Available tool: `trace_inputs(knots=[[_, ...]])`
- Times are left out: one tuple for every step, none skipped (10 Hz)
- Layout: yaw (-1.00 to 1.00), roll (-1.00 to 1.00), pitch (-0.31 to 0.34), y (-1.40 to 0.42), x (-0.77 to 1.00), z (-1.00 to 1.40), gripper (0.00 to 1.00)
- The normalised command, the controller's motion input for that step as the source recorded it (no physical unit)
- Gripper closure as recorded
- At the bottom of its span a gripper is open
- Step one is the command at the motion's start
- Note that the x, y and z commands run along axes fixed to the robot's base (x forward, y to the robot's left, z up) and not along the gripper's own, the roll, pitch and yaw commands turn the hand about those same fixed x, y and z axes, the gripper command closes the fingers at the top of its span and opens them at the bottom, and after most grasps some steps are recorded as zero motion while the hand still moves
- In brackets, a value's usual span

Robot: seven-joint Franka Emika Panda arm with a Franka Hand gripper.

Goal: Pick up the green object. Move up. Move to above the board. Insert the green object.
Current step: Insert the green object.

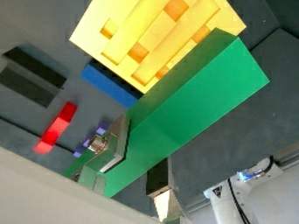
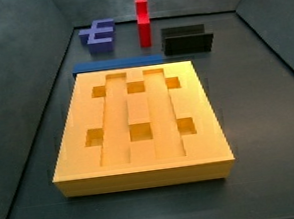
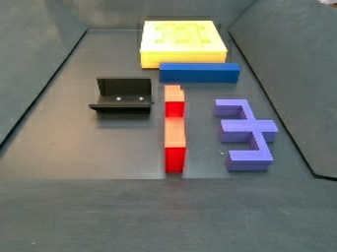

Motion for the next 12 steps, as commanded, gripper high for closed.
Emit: trace_inputs(knots=[[-0.07,-0.09,-0.259,-0.28,-0.26,-0.64,1.00],[-0.03,-0.10,-0.264,-0.27,-0.27,-0.61,1.00],[0.00,-0.12,-0.233,-0.17,-0.28,-0.59,1.00],[0.02,-0.13,-0.263,-0.09,-0.47,-0.53,1.00],[0.13,-0.10,-0.267,0.00,-0.43,-0.57,1.00],[0.19,-0.12,-0.070,0.00,-0.02,-0.75,1.00],[0.18,-0.13,-0.021,0.00,0.00,-0.77,1.00],[0.19,-0.14,-0.029,0.00,0.00,-0.82,1.00],[0.21,-0.15,-0.029,0.00,0.05,-0.83,1.00],[0.19,-0.12,-0.041,-0.02,0.01,-0.86,1.00],[0.08,-0.02,-0.004,-0.10,0.08,-0.92,1.00],[0.04,0.00,0.000,-0.12,0.01,-0.89,1.00]])
